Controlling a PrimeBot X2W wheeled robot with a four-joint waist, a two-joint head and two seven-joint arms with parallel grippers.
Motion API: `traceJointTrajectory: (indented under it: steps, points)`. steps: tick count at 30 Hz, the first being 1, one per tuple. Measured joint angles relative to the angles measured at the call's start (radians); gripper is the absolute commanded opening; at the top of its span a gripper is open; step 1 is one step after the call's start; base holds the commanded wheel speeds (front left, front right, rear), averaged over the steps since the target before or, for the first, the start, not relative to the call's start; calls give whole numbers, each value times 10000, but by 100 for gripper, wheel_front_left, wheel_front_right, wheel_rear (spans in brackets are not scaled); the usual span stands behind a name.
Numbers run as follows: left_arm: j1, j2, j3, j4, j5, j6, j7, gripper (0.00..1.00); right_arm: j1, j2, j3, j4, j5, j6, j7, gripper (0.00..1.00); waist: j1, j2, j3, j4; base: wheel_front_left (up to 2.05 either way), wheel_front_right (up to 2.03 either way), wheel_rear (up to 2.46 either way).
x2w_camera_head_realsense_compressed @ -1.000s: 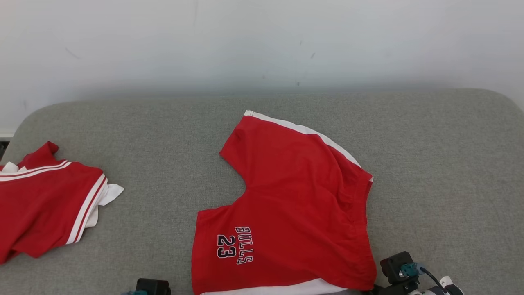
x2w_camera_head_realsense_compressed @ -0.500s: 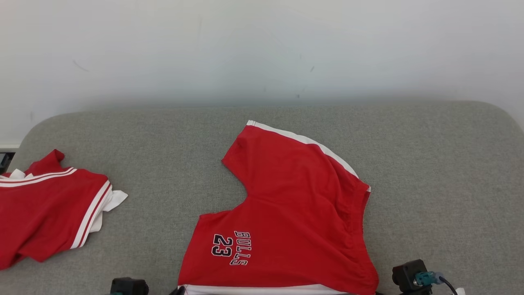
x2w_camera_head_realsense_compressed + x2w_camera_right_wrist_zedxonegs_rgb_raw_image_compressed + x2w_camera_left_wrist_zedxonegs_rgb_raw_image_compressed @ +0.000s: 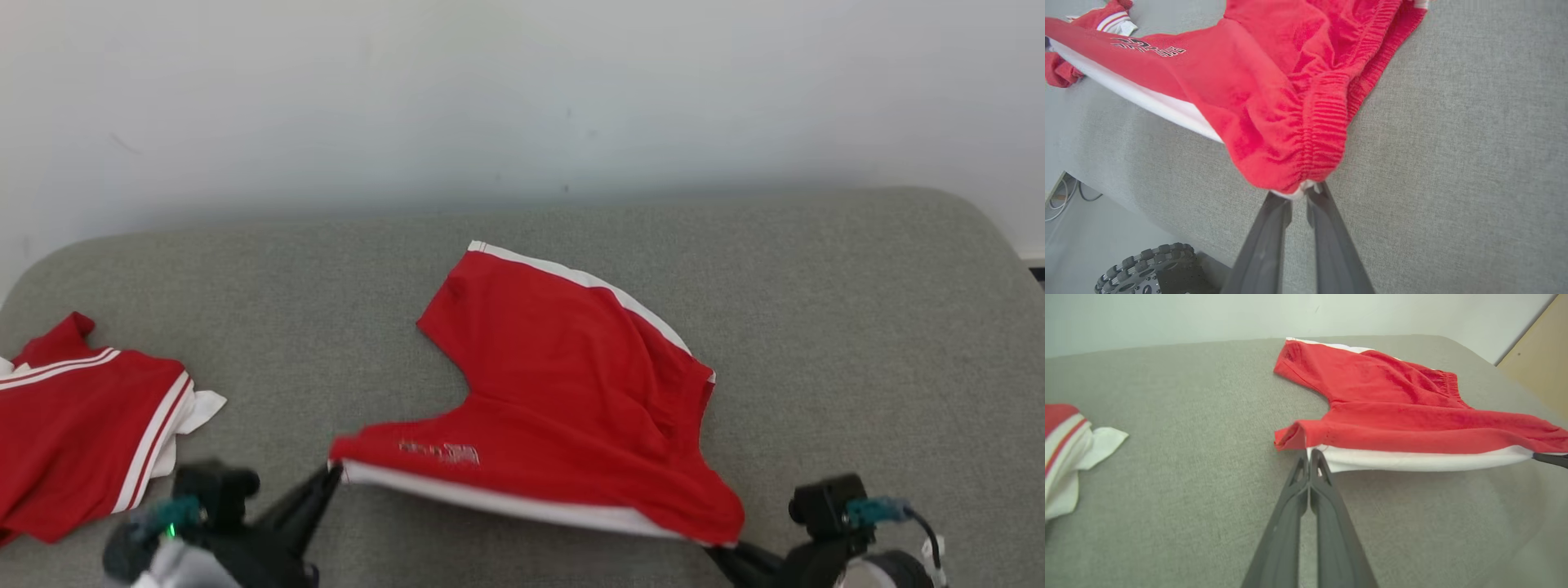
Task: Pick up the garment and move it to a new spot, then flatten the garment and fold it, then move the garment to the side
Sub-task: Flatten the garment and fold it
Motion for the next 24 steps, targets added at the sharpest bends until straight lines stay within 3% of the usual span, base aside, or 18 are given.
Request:
traceJointTrajectory:
  steps: [10, 24]
  points:
    - [-3379, 1643, -999, -915, -713, 0, 1156, 0, -2047, 391, -203, -236, 359, -171, 905, 0, 1, 0, 932, -308, 0, 0, 0]
    - [-7524, 2686, -2192, 221, -2314, 0, 2414, 0, -4759, 1599, -255, 318, 815, -803, 1638, 0, 2, 1, 2816, -1018, 0, 0, 0]
